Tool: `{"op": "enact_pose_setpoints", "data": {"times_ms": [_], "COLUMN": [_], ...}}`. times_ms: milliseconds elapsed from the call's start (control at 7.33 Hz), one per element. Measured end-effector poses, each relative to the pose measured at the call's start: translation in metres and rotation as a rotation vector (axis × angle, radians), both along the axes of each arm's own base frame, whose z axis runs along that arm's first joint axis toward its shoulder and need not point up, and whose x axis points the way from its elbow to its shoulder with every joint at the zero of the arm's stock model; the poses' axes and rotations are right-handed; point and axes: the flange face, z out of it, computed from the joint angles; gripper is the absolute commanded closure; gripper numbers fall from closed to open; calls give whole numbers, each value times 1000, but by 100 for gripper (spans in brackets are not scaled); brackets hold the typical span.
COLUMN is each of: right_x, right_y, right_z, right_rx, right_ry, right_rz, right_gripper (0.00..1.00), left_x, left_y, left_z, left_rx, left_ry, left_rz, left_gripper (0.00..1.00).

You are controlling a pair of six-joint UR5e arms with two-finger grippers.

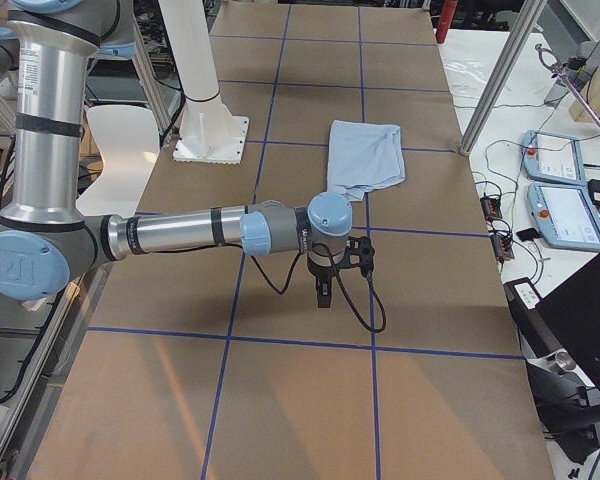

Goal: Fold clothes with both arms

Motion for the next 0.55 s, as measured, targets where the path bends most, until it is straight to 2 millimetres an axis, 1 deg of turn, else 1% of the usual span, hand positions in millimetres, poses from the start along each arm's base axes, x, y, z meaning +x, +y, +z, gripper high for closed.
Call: {"op": "enact_pose_setpoints", "data": {"times_ms": [136, 273, 545], "right_x": [0, 0, 0], "right_y": [-1, -2, -1], "right_z": [-5, -8, -8], "right_rx": [17, 26, 23], "right_ry": [-1, -2, -7], "right_rz": [0, 3, 6], "right_gripper": [0, 0, 0], "left_x": [0, 1, 1], "left_y": [1, 2, 1], "left_z": [3, 1, -1], "left_rx": [-7, -7, -1], "left_ry": [2, 5, 10], "left_rz": [2, 3, 7], "left_gripper": [0, 0, 0]}}
